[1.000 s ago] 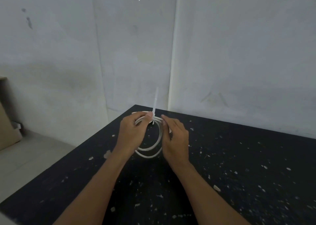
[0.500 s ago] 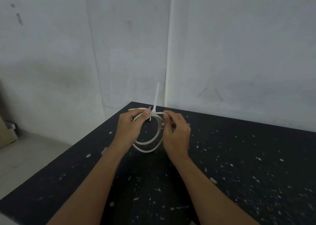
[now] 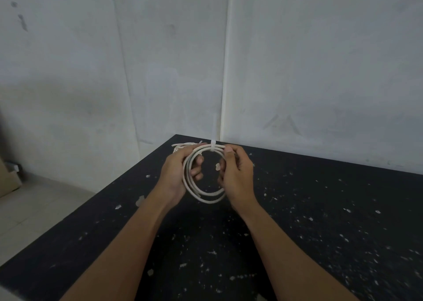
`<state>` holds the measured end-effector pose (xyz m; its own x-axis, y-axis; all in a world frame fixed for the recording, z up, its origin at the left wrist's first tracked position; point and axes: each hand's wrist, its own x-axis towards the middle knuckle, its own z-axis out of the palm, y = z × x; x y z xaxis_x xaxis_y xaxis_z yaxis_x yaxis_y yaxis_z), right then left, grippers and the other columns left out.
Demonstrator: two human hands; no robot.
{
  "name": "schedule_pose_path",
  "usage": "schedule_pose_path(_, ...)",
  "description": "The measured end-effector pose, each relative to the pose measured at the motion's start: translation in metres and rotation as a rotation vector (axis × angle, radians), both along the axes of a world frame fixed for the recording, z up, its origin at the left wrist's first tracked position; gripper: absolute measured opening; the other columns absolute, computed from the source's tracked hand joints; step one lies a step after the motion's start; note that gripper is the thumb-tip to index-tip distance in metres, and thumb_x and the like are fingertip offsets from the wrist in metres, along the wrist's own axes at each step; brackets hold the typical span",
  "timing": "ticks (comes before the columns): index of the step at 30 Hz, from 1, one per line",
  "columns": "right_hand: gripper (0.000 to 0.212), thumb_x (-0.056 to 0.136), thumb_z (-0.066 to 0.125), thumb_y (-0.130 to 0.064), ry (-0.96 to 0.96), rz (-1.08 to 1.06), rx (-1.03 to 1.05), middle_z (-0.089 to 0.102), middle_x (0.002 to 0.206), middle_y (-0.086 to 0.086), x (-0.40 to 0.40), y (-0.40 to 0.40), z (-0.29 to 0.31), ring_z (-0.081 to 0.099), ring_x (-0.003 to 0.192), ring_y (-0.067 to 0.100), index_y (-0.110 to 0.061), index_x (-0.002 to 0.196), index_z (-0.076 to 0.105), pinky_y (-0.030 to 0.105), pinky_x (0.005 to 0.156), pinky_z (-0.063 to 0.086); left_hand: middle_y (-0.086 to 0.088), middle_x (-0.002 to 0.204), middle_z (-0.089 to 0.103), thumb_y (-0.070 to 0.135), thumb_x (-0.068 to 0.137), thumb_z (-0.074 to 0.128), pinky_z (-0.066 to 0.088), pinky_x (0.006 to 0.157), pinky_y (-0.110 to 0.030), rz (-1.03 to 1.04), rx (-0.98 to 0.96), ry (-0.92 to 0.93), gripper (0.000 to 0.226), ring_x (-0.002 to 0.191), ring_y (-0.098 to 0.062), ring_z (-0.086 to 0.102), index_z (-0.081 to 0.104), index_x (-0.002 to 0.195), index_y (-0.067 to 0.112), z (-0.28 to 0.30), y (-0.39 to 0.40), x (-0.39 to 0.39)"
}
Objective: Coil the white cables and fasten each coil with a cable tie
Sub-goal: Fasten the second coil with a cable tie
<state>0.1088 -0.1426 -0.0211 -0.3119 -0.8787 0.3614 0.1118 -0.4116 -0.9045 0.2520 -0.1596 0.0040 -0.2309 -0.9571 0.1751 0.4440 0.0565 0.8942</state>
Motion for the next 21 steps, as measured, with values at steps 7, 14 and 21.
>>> schedule_pose_path(7,0.024,0.112,0.049,-0.022,0.05,0.02,0.018,0.044,0.066,0.003,-0.003,0.001,0.0,0.035,0.052,0.012,-0.007,0.106,0.066,0.027,0.044,0.03,-0.006,0.061,0.052,0.024,0.104,0.041,0.032,0.043,-0.025,0.026,-0.018,-0.225,0.032,0.041,-0.014,0.033,0.067,0.091,0.011,0.003,0.0,0.001)
schedule_pose_path(14,0.048,0.11,0.036,-0.037,-0.484,0.423,0.291,0.077,0.11,0.021,-0.007,0.005,0.007,0.074,0.094,0.03,-0.007,0.122,0.071,0.044,0.084,0.057,0.003,0.053,0.03,0.036,0.1,0.065,0.021,0.041,-0.022,0.272,-0.107,-0.285,0.033,0.043,-0.011,0.023,0.069,0.082,0.008,0.003,0.002,-0.001)
schedule_pose_path(21,0.04,0.111,0.044,-0.018,-0.2,0.886,0.605,0.075,0.122,0.022,-0.011,0.019,0.004,0.075,0.11,0.033,0.01,0.134,0.062,0.046,0.095,0.063,0.004,0.058,0.023,0.037,0.101,0.064,0.014,0.041,-0.021,0.238,-0.05,-0.084,0.035,0.045,-0.009,0.017,0.055,0.07,0.021,0.012,0.004,0.005)
